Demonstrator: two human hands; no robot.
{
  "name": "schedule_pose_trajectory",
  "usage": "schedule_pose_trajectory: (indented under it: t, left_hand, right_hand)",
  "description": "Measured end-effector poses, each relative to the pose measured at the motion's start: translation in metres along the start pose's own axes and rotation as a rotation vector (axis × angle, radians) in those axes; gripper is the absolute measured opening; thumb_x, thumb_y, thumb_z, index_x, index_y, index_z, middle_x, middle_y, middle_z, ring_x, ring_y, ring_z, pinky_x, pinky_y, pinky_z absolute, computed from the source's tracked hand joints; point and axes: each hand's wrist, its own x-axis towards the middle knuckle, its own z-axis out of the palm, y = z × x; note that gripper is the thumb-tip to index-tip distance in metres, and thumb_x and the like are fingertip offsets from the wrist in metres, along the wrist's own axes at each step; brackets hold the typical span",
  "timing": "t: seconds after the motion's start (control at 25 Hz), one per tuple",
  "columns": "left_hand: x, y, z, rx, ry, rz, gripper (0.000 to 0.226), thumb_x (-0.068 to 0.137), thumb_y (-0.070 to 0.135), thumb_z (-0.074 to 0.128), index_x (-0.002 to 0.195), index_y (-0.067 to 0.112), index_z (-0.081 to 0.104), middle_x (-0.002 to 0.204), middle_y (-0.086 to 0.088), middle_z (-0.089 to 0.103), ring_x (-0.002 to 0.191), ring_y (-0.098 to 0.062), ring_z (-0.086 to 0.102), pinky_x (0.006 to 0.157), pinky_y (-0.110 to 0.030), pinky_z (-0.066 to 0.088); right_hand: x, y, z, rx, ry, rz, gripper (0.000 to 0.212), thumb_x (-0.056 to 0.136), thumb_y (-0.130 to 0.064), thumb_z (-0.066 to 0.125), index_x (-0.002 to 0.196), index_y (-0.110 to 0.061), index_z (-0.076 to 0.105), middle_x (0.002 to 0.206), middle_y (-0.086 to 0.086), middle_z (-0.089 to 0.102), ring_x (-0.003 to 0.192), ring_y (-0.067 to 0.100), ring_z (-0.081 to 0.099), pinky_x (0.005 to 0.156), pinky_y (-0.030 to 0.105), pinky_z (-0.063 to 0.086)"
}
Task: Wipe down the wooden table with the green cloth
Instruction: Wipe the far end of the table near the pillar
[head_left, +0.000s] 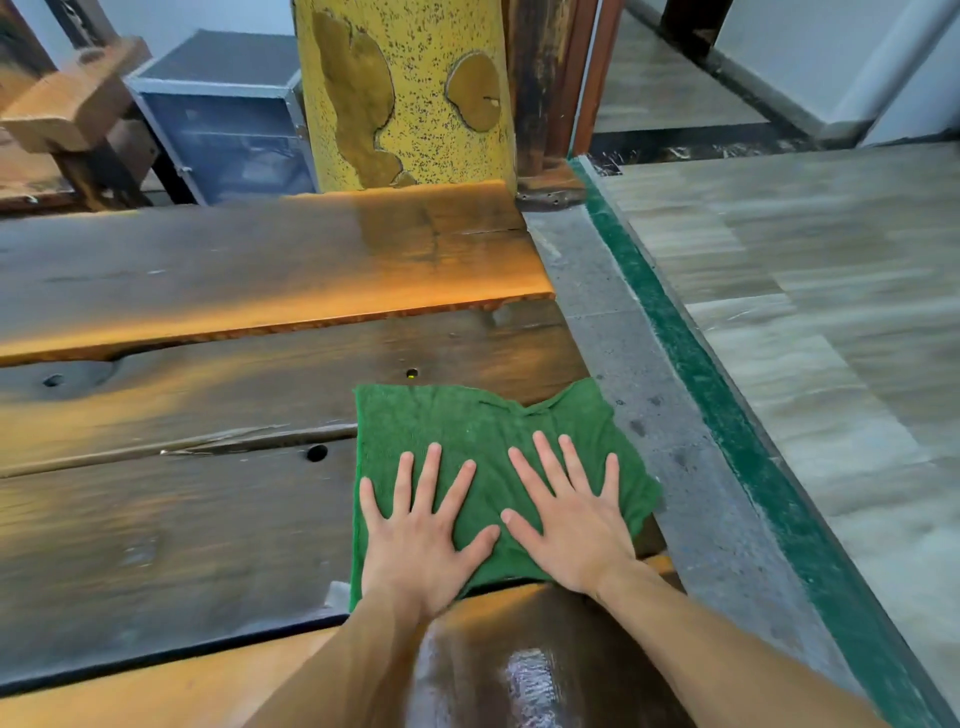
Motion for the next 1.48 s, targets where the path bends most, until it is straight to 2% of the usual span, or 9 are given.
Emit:
schedule_pose_trajectory:
  t: [0.12, 0.24, 0.4, 0.76, 1.0, 1.24, 1.36, 1.44, 1.48]
  left_hand:
    - [-0.056, 0.008, 0.013, 0.005, -0.009, 0.019, 0.077, 0.092, 0.082, 0.021, 0.157, 0.04, 0.031, 0.165, -0.005, 0.028, 0.149, -0.036, 0.031, 0.11, -0.073, 0.02]
    - [-0.11, 0.019, 0.03, 0.025, 0.023, 0.014, 0.078, 0.091, 0.081, 0.025, 0.156, 0.038, 0.035, 0.165, -0.006, 0.03, 0.149, -0.037, 0.031, 0.11, -0.075, 0.021]
    - [-0.184, 0.037, 0.043, 0.029, -0.019, -0.012, 0.078, 0.091, 0.08, 0.024, 0.154, 0.037, 0.039, 0.164, -0.006, 0.031, 0.148, -0.037, 0.034, 0.107, -0.076, 0.024]
    - [-0.32, 0.074, 0.061, 0.041, -0.093, -0.065, 0.078, 0.091, 0.081, 0.031, 0.156, 0.039, 0.034, 0.165, -0.005, 0.03, 0.149, -0.035, 0.029, 0.108, -0.074, 0.022]
    - [-0.372, 0.072, 0.072, 0.024, -0.102, -0.039, 0.077, 0.091, 0.08, 0.031, 0.154, 0.038, 0.038, 0.164, -0.006, 0.032, 0.147, -0.038, 0.034, 0.107, -0.075, 0.024]
    - [-0.417, 0.061, 0.078, -0.06, -0.164, 0.012, 0.081, 0.083, 0.079, 0.044, 0.153, 0.039, 0.04, 0.163, -0.006, 0.035, 0.147, -0.035, 0.035, 0.109, -0.072, 0.026]
    - [-0.422, 0.049, 0.075, -0.091, -0.138, 0.082, 0.067, 0.093, 0.073, 0.034, 0.151, 0.041, 0.043, 0.161, -0.003, 0.039, 0.141, -0.031, 0.04, 0.104, -0.064, 0.033]
    - [-0.41, 0.035, 0.06, -0.143, -0.093, 0.093, 0.057, 0.101, 0.064, 0.023, 0.147, 0.04, 0.047, 0.156, -0.001, 0.044, 0.124, -0.028, 0.056, 0.089, -0.053, 0.05]
    - [-0.398, 0.026, 0.05, -0.175, -0.049, 0.072, 0.054, 0.104, 0.059, 0.021, 0.148, 0.037, 0.046, 0.156, -0.001, 0.043, 0.112, -0.026, 0.063, 0.08, -0.043, 0.054]
  right_hand:
    - [-0.053, -0.008, 0.02, 0.02, 0.053, 0.002, 0.073, 0.094, -0.073, 0.02, 0.157, -0.044, -0.001, 0.166, -0.008, -0.014, 0.152, 0.023, -0.016, 0.112, 0.069, -0.013]
    - [-0.104, -0.013, 0.034, -0.001, 0.03, -0.005, 0.075, 0.093, -0.075, 0.03, 0.158, -0.04, 0.017, 0.167, -0.003, 0.011, 0.153, 0.029, 0.011, 0.11, 0.071, 0.003]
    - [-0.178, -0.019, 0.047, -0.032, 0.025, -0.015, 0.076, 0.089, -0.075, 0.038, 0.154, -0.036, 0.034, 0.164, -0.001, 0.027, 0.148, 0.03, 0.029, 0.105, 0.073, 0.014]
    - [-0.308, -0.025, 0.074, -0.039, 0.014, 0.002, 0.078, 0.09, -0.078, 0.033, 0.156, -0.036, 0.029, 0.165, 0.0, 0.022, 0.15, 0.031, 0.022, 0.105, 0.077, 0.015]
    - [-0.363, -0.042, 0.089, -0.044, -0.033, -0.005, 0.079, 0.09, -0.079, 0.032, 0.157, -0.035, 0.028, 0.166, 0.001, 0.021, 0.15, 0.033, 0.025, 0.105, 0.077, 0.015]
    - [-0.411, -0.065, 0.088, 0.004, -0.114, 0.009, 0.079, 0.091, -0.078, 0.032, 0.157, -0.035, 0.027, 0.166, 0.001, 0.021, 0.15, 0.032, 0.022, 0.106, 0.076, 0.013]
    - [-0.415, -0.067, 0.079, 0.089, -0.065, 0.019, 0.073, 0.094, -0.074, 0.029, 0.157, -0.039, 0.022, 0.165, -0.002, 0.022, 0.146, 0.024, 0.031, 0.107, 0.068, 0.024]
    - [-0.4, -0.054, 0.06, 0.154, 0.036, 0.069, 0.065, 0.1, -0.061, 0.027, 0.158, -0.04, 0.008, 0.167, -0.006, 0.014, 0.129, 0.012, 0.05, 0.1, 0.048, 0.044]
    - [-0.386, -0.043, 0.048, 0.156, 0.059, 0.101, 0.064, 0.101, -0.052, 0.029, 0.157, -0.039, 0.0, 0.168, -0.006, 0.008, 0.11, 0.005, 0.058, 0.088, 0.032, 0.052]
